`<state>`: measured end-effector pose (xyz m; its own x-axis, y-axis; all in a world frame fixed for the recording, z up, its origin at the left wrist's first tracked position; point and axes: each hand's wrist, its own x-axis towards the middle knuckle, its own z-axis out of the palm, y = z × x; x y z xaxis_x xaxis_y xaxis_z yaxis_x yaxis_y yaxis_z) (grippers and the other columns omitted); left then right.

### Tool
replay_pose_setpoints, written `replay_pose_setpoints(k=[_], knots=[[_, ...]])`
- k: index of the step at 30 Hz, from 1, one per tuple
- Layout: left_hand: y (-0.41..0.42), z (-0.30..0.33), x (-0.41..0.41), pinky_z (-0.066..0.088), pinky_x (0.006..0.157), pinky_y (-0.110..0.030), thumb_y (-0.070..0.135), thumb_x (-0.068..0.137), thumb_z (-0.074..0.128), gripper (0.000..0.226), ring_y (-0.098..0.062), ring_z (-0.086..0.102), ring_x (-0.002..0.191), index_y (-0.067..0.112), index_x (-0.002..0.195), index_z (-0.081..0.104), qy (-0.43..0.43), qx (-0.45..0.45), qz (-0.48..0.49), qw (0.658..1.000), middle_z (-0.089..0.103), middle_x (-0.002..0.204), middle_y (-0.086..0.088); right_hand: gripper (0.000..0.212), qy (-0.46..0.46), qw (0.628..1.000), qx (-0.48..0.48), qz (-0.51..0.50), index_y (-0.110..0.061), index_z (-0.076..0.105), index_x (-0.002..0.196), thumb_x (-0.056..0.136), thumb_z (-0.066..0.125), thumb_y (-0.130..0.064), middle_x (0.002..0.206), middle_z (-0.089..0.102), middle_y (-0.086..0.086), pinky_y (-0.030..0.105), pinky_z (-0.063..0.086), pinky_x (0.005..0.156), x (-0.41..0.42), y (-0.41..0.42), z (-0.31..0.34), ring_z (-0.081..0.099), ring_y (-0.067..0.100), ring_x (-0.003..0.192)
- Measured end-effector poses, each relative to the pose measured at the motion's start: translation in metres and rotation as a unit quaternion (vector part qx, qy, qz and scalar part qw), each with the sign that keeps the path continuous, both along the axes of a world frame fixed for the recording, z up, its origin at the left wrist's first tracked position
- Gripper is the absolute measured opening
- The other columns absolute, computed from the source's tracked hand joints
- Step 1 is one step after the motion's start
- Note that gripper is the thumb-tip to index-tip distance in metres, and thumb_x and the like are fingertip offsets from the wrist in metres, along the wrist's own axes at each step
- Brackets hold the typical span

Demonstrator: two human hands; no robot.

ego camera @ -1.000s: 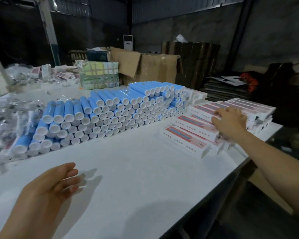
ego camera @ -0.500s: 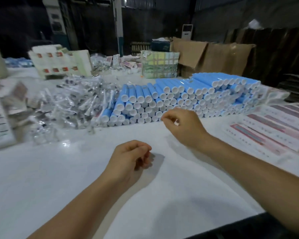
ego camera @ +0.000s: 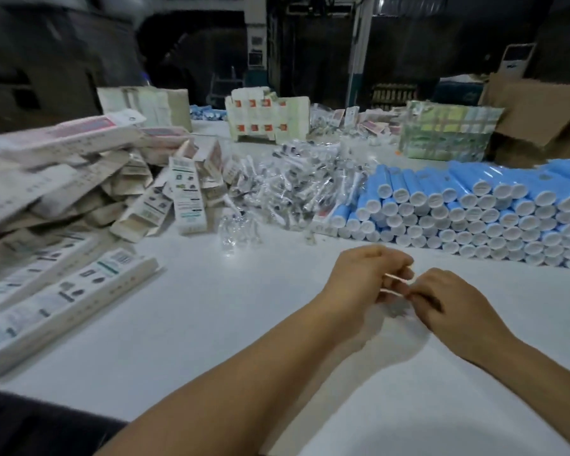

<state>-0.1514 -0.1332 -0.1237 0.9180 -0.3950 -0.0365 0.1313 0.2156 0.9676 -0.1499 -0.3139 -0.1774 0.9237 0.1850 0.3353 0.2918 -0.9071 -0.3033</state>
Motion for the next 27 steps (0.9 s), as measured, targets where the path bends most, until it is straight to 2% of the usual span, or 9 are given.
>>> replay_pose_setpoints(k=[5,7,9,10,12,13,15,21,27], knots=[[0.078,0.047,0.028,0.043,0.057,-0.021,0.011,0.091,0.053,0.014,-0.010,0.059,0.056,0.015,0.082,0.063,-0.053,-0.013,0.095,0.994,0.065,0.068,0.003,0.021,-0.024,0.999,0.020,-0.012,-0.025,0.068,0.083,0.087,0.061,-0.005,0.084,0.056,-0.020,0.014,0.034,0.068,-0.004,0.001,-0.004,0.050,-0.002,0.084],[0.124,0.055,0.035,0.046,0.058,-0.022,0.013,0.092,0.056,0.011,-0.013,0.061,0.062,0.012,0.086,0.065,-0.085,0.060,0.123,0.987,0.066,0.074,0.000,0.026,-0.019,1.000,0.016,-0.010,-0.031,0.064,0.083,0.087,0.061,-0.006,0.085,0.056,-0.021,0.021,0.037,0.067,-0.003,0.001,-0.003,0.051,-0.002,0.086],[0.177,0.053,0.040,0.049,0.059,-0.023,0.017,0.092,0.059,0.009,-0.017,0.063,0.070,0.013,0.089,0.066,-0.120,0.230,0.162,0.952,0.068,0.081,-0.002,0.030,-0.014,1.000,0.017,-0.012,-0.035,0.061,0.082,0.086,0.061,-0.005,0.086,0.056,-0.020,0.029,0.040,0.069,-0.002,0.000,-0.005,0.052,0.003,0.085],[0.204,0.049,0.041,0.049,0.060,-0.023,0.020,0.091,0.061,0.008,-0.018,0.063,0.074,0.014,0.091,0.066,-0.136,0.354,0.181,0.907,0.067,0.086,-0.002,0.033,-0.014,1.000,0.020,-0.014,-0.036,0.060,0.082,0.086,0.062,-0.004,0.087,0.056,-0.021,0.032,0.041,0.070,-0.002,0.001,-0.006,0.052,0.006,0.085],[0.255,0.037,0.041,0.049,0.066,-0.027,0.032,0.089,0.065,0.021,-0.020,0.061,0.083,0.018,0.105,0.062,-0.132,0.606,0.190,0.761,0.064,0.102,-0.002,0.038,-0.014,1.000,0.020,-0.018,-0.041,0.059,0.081,0.085,0.061,-0.003,0.089,0.055,-0.024,0.036,0.044,0.072,-0.001,0.001,-0.007,0.053,0.008,0.086],[0.277,0.030,0.038,0.050,0.072,-0.029,0.040,0.087,0.065,0.037,-0.020,0.058,0.088,0.019,0.116,0.058,-0.113,0.695,0.176,0.688,0.060,0.112,-0.003,0.039,-0.013,1.000,0.016,-0.020,-0.042,0.058,0.081,0.085,0.061,-0.003,0.088,0.056,-0.024,0.038,0.045,0.073,-0.001,0.001,-0.007,0.053,0.009,0.086],[0.308,0.016,0.029,0.049,0.077,-0.032,0.060,0.081,0.062,0.059,-0.018,0.055,0.091,0.018,0.122,0.052,-0.075,0.770,0.147,0.616,0.055,0.118,-0.003,0.041,-0.009,1.000,0.009,-0.025,-0.043,0.057,0.081,0.084,0.061,-0.003,0.088,0.056,-0.023,0.040,0.046,0.073,0.000,0.002,-0.007,0.054,0.012,0.085],[0.319,-0.007,0.025,0.044,0.066,-0.031,0.074,0.075,0.055,0.053,-0.010,0.051,0.077,0.024,0.091,0.044,-0.103,0.767,0.160,0.613,0.050,0.084,0.011,0.038,-0.014,1.000,0.005,-0.024,-0.039,0.059,0.083,0.083,0.063,-0.001,0.089,0.056,-0.022,0.042,0.047,0.074,-0.002,0.003,-0.006,0.055,0.015,0.086],[0.307,-0.010,0.024,0.041,0.065,-0.031,0.064,0.078,0.053,0.048,-0.016,0.051,0.086,0.025,0.105,0.044,-0.103,0.790,0.183,0.576,0.052,0.100,0.006,0.028,-0.019,1.000,-0.001,-0.016,-0.030,0.063,0.083,0.084,0.064,-0.003,0.083,0.056,-0.020,0.025,0.039,0.067,-0.005,0.012,0.000,0.052,0.005,0.080]])
